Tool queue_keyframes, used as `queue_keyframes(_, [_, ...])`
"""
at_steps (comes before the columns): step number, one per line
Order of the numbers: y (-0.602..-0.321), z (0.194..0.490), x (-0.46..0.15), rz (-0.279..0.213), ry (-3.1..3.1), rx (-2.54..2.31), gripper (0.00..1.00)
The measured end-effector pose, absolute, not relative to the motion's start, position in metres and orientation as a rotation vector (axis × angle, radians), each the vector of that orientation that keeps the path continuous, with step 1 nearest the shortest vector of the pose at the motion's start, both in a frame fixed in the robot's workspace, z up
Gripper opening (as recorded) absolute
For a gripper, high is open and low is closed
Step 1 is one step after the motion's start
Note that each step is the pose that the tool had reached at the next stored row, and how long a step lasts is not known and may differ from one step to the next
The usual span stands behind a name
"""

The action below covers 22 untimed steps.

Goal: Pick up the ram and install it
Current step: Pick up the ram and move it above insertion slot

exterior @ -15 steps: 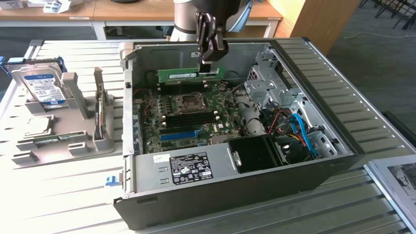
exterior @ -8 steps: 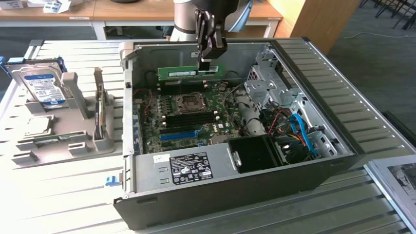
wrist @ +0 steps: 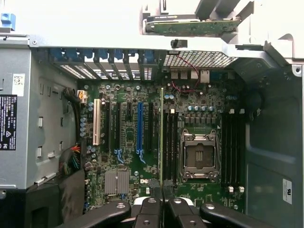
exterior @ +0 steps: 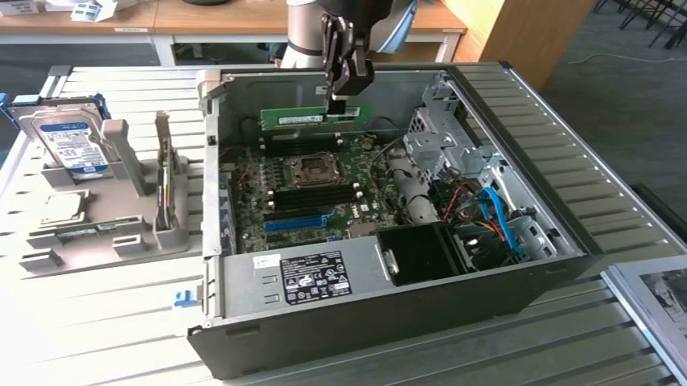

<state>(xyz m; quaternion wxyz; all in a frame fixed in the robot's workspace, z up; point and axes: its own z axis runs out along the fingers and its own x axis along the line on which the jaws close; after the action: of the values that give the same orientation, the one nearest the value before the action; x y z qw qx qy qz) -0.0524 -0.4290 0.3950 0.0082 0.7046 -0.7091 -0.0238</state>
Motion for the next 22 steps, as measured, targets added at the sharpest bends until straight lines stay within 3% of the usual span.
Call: queue_keyframes(22, [-0.429, 0.379, -0.052, -0.074, -2.216, 2.202, 0.12])
